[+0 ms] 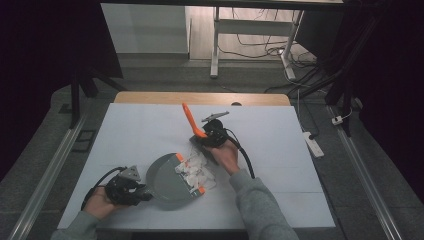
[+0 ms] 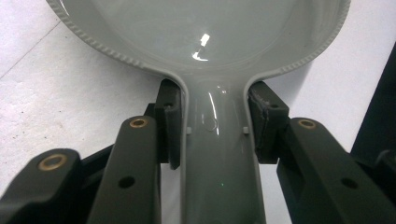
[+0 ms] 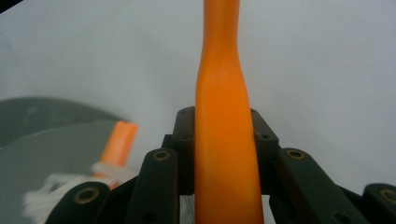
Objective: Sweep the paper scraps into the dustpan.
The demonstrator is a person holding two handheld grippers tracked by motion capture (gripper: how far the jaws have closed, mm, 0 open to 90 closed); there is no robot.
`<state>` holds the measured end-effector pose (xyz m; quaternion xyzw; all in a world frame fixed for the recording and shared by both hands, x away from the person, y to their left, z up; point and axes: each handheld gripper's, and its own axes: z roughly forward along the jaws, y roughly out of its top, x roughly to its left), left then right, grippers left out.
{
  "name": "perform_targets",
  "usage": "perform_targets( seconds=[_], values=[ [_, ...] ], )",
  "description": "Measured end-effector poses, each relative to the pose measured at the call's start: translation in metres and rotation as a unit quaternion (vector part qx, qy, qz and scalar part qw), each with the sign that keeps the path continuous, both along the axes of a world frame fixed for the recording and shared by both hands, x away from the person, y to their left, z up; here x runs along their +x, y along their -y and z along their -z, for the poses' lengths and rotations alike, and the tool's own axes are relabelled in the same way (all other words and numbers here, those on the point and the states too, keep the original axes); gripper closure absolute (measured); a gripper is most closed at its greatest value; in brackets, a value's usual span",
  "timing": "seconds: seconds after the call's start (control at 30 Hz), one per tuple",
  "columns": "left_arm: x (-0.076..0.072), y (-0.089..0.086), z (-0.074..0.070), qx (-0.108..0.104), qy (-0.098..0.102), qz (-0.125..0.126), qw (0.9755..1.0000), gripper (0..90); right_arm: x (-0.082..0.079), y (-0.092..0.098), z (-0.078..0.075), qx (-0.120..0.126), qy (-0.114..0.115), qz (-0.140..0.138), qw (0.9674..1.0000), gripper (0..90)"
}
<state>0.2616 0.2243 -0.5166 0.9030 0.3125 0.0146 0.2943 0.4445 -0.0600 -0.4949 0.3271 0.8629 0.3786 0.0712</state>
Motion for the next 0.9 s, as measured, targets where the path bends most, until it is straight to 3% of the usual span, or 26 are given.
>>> perform_targets(
  seconds=[0.13,0.2,0.33,0.5,0.6,0.63,0.9],
  values=[
    [0.000,0.000,0.000,0.000,0.000,-0.001,1.0000,61.8,-0.020,-0.006,-0.005,0.018,-0.013,-0.046,0.9987,70.6],
    [0.000,0.000,0.000,-0.001,-0.001,-0.001,1.0000,61.7,-0.025,-0.005,-0.014,0.017,0.009,-0.051,0.9985,70.6],
    [0.000,0.000,0.000,0.000,-0.001,-0.001,1.0000,61.8,-0.019,0.007,-0.034,0.051,0.034,-0.022,0.9979,70.6],
    [0.000,0.000,0.000,-0.001,-0.001,-0.001,1.0000,61.8,-0.006,0.015,-0.040,0.053,0.048,0.008,0.9974,70.6],
    [0.000,0.000,0.000,-0.001,-0.001,-0.001,1.0000,61.8,0.005,0.016,-0.034,0.046,0.047,0.026,0.9975,70.6],
    [0.000,0.000,0.000,-0.001,-0.001,-0.001,1.0000,61.8,0.011,0.014,-0.028,0.030,0.047,0.033,0.9979,70.6],
    [0.000,-0.001,0.000,-0.001,-0.002,0.000,1.0000,61.8,0.025,-0.001,-0.006,-0.017,0.028,0.029,0.9991,70.6]
  ],
)
